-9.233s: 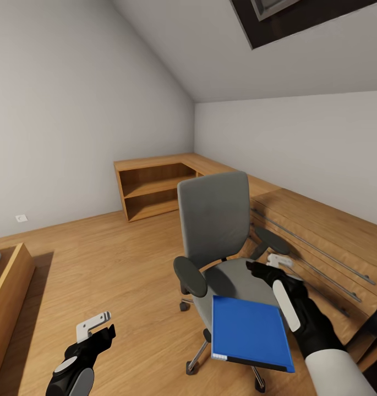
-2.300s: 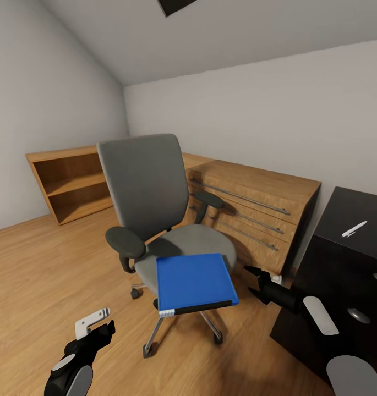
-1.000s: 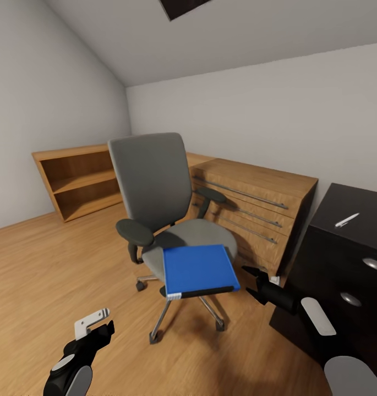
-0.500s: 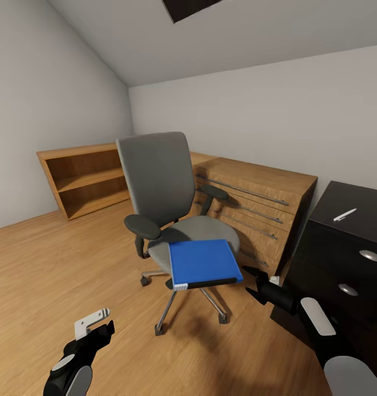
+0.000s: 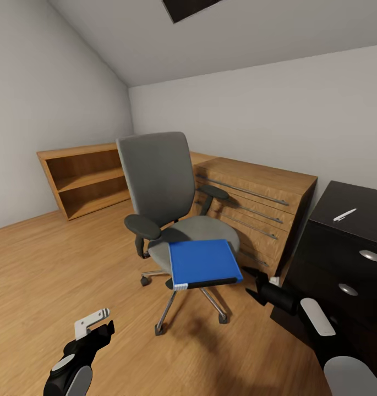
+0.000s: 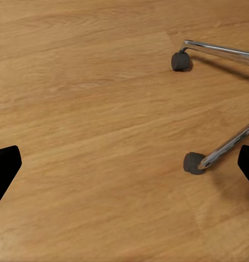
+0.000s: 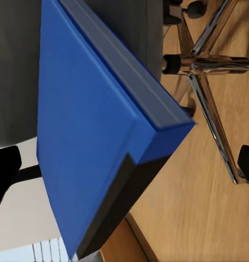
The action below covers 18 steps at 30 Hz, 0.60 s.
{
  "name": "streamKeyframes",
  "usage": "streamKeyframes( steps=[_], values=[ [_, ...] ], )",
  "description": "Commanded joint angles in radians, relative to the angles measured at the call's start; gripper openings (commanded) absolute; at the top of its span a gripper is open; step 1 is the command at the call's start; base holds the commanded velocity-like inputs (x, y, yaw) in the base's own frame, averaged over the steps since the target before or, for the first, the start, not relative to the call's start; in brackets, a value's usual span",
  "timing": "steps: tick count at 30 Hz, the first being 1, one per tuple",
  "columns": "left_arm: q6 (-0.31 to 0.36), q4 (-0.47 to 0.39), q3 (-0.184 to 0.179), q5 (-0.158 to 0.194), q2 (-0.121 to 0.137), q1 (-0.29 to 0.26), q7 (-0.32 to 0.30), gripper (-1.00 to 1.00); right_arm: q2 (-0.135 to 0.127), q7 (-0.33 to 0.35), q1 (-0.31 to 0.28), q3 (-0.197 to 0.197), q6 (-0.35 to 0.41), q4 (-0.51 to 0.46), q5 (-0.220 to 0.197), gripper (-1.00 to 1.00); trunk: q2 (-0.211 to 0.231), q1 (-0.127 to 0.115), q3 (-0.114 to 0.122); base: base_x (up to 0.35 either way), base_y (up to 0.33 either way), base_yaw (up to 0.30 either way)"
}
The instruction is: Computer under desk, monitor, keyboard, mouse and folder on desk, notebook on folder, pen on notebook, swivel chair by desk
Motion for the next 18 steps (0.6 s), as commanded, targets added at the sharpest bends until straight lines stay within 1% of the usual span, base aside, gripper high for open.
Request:
streamKeyframes(
  steps=[1, 10, 15, 18],
  values=[
    [0.001, -0.001, -0.002, 0.008, 0.001, -0.001, 0.010, 1.00, 0.001, 0.006, -0.001, -0.003, 0.005, 0.003, 0.006, 1.00, 0.000, 0.000, -0.001, 0.000, 0.000, 0.000],
    [0.001, -0.004, -0.003, 0.008, 0.000, -0.001, 0.010, 1.00, 0.000, 0.006, -0.001, -0.003, 0.005, 0.015, 0.008, 1.00, 0.000, 0.000, -0.001, 0.000, 0.000, 0.000],
    [0.001, -0.004, -0.004, 0.008, -0.001, -0.001, 0.010, 1.00, 0.000, 0.006, -0.001, -0.003, 0.004, 0.017, 0.009, 1.00, -0.035, 0.019, -0.017, 0.000, 0.000, 0.000],
    [0.001, -0.004, -0.004, 0.008, -0.001, -0.001, 0.010, 1.00, 0.000, 0.006, -0.001, -0.003, 0.004, 0.017, 0.009, 1.00, -0.035, 0.019, -0.017, 0.000, 0.000, 0.000]
  ],
)
